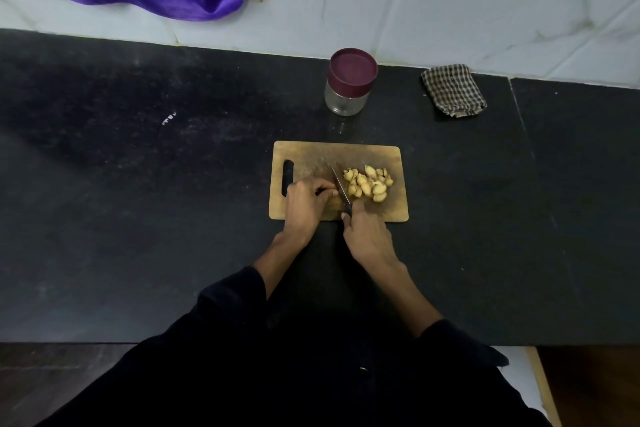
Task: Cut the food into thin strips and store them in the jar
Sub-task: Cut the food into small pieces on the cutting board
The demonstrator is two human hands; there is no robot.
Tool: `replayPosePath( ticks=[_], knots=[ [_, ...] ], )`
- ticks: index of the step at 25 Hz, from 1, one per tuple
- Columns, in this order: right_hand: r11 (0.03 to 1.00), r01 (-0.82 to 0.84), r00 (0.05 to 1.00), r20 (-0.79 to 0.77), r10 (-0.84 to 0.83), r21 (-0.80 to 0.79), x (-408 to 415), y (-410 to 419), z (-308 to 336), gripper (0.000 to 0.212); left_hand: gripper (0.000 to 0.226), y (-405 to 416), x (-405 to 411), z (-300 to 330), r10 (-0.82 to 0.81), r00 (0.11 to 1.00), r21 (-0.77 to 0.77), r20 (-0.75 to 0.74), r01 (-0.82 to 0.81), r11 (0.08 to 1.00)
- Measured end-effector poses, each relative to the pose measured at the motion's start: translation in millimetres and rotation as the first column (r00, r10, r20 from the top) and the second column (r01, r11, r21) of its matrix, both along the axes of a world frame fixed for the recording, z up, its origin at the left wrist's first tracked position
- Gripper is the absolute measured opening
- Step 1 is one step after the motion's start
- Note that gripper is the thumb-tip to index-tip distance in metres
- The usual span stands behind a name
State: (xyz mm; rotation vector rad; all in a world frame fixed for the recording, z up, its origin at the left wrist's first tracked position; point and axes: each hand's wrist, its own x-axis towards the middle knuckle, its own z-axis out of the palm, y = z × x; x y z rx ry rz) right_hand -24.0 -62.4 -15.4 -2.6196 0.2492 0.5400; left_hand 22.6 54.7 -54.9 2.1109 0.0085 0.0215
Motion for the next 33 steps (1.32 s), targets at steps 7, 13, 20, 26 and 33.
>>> replayPosePath(
  ticks=[7, 13, 20, 26, 33],
  knots=[
    [0.999, 0.006, 0.999, -0.052, -0.008, -0.037, 0, 7, -1, 0.02, 0.009, -1, 1, -3, -0.006, 1.0, 0.012, 0.005, 0.006, 1.0],
    [0.999, 0.044, 0.991, -0.122, -0.047, -0.033, 10, -3, 2, 0.025, 0.009, 0, 0, 1, 0.005, 1.0, 0.003, 0.009, -0.005, 1.0],
    [0.997, 0.06, 0.998, -0.006, -0.06, 0.037, 3, -7, 3, 0.024, 0.012, 2, -2, 0, -0.021, 0.999, 0.037, 0.036, 0.02, 0.999],
    [1.0, 0.01, 1.0, 0.01, -0.011, 0.014, 3, 3, 0, 0.024, 0.011, 1, 0, -1, -0.016, 0.999, 0.062, 0.035, 0.014, 0.998],
    [1.0, -0.007, 1.0, -0.029, 0.007, 0.023, 4, 1, -1, 0.021, 0.01, 1, 1, -4, -0.003, 1.0, 0.047, 0.024, 0.002, 0.999]
  ],
)
